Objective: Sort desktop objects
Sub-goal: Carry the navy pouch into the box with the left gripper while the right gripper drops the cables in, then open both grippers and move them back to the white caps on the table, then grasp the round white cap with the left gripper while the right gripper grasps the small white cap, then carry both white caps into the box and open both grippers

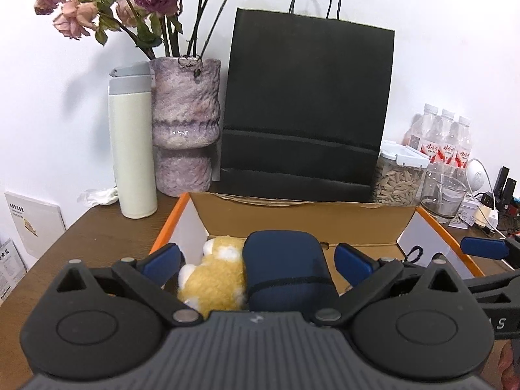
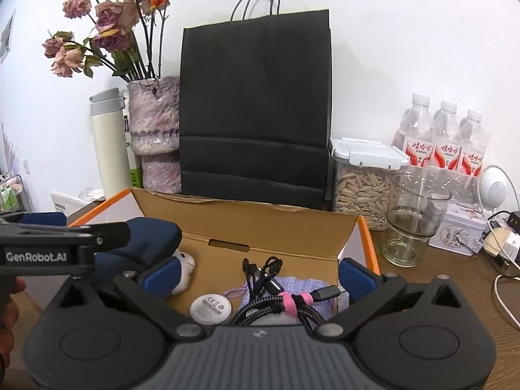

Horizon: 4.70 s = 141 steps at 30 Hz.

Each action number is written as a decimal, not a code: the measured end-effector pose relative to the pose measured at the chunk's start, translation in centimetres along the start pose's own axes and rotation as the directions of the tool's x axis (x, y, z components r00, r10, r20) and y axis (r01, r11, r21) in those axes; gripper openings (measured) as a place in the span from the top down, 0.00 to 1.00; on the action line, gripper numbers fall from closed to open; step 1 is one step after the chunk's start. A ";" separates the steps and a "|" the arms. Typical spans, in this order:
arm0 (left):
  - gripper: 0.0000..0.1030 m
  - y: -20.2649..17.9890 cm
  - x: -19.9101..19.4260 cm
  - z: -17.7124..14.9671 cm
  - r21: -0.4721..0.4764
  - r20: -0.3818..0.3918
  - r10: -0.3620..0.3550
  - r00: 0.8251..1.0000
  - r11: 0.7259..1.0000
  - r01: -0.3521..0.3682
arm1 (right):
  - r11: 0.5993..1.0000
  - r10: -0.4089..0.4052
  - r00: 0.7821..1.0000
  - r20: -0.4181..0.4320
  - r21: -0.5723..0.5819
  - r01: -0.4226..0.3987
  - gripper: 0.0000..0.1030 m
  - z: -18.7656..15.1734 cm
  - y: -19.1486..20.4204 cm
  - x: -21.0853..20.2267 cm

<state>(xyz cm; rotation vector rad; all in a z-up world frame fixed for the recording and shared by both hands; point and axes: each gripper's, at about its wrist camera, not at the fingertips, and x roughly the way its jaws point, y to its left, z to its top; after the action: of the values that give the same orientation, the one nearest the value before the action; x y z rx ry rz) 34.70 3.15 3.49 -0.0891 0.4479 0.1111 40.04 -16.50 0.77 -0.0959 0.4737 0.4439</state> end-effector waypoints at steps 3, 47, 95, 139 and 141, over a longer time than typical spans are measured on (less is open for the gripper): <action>0.00 0.0 -1.0 -0.3 0.009 0.011 0.004 1.000 1.000 -0.004 | 1.000 -0.007 1.000 0.008 -0.002 0.007 0.00 -0.2 -0.1 -0.9; 0.00 -3.5 -8.4 -11.3 0.181 -0.247 -0.114 0.962 0.970 0.161 | 1.000 -0.027 0.971 -0.239 -0.006 0.026 0.00 -12.3 -0.1 -11.0; 0.71 -3.9 -9.5 -11.6 0.188 -0.213 -0.244 0.946 0.940 0.285 | 0.993 0.115 0.979 -0.167 -0.010 -0.118 0.75 -12.0 1.3 -12.7; 0.71 -5.2 -3.6 0.0 0.141 0.108 -0.174 0.979 0.977 0.158 | 0.998 0.059 0.993 0.104 0.011 -0.061 0.75 -0.5 0.2 -5.0; 0.71 -5.6 -2.2 -0.3 0.167 0.092 -0.168 0.982 0.974 0.151 | 0.999 0.047 0.996 0.072 0.006 -0.048 0.75 -1.1 -0.3 -3.5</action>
<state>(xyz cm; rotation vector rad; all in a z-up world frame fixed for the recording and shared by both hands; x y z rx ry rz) 33.33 -2.67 4.51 0.0386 0.3410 -0.0783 36.89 -18.35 1.42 -0.0617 0.4080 0.4906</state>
